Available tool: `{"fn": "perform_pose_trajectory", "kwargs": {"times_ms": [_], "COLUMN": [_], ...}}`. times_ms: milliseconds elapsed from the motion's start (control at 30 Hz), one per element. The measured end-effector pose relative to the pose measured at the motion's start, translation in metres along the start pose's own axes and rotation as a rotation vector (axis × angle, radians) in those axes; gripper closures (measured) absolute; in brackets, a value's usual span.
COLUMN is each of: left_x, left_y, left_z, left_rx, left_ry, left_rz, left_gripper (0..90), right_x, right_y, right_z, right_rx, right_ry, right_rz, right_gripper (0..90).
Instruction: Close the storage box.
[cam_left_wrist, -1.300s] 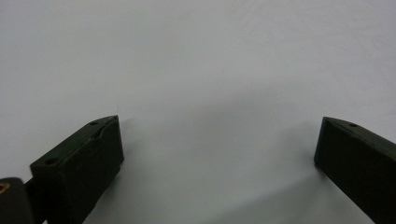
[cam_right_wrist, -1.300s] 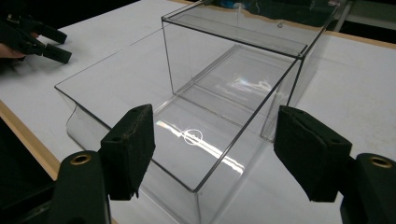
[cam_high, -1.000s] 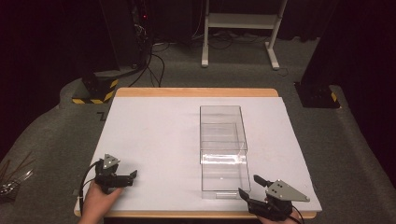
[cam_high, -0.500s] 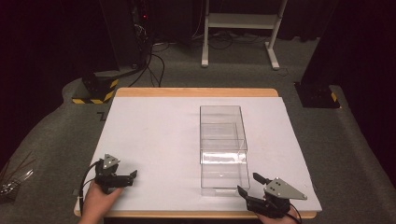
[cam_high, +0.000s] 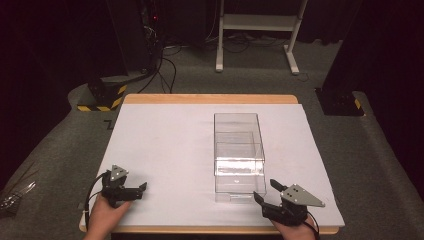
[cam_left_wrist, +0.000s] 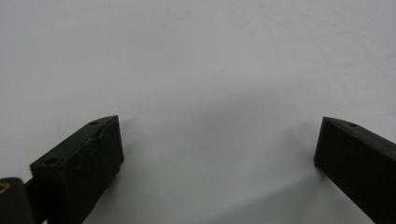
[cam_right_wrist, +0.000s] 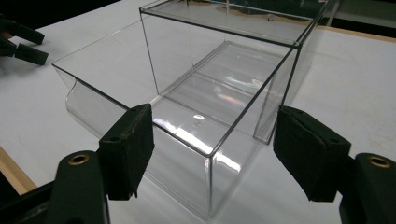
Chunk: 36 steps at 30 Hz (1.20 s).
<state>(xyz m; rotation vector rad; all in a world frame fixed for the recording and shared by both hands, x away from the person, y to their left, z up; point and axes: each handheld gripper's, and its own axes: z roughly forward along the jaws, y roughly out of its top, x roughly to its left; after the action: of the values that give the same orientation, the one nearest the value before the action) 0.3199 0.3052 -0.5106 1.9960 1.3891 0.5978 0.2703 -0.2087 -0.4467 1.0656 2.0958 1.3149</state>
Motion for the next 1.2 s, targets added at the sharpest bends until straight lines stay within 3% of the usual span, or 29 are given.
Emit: {"fn": "perform_pose_trajectory", "kwargs": {"times_ms": [600, 867, 1200], "left_x": [0.0, 0.0, 0.0], "left_y": [0.0, 0.0, 0.0], "left_z": [0.0, 0.0, 0.0], "left_rx": [0.0, 0.0, 0.0], "left_ry": [0.0, 0.0, -0.001], "left_rz": [-0.001, 0.0, -0.002], "left_gripper": [1.5, 1.5, 1.5], "right_x": [0.0, -0.002, -0.005], "right_y": [-0.012, -0.01, -0.01], "right_z": [0.014, 0.022, 0.029], "right_rx": [0.067, 0.073, 0.069], "right_ry": [0.003, -0.022, -0.056], "right_rz": [-0.022, -0.011, 0.0], "right_gripper": [28.4, 22.7, 22.4]}}
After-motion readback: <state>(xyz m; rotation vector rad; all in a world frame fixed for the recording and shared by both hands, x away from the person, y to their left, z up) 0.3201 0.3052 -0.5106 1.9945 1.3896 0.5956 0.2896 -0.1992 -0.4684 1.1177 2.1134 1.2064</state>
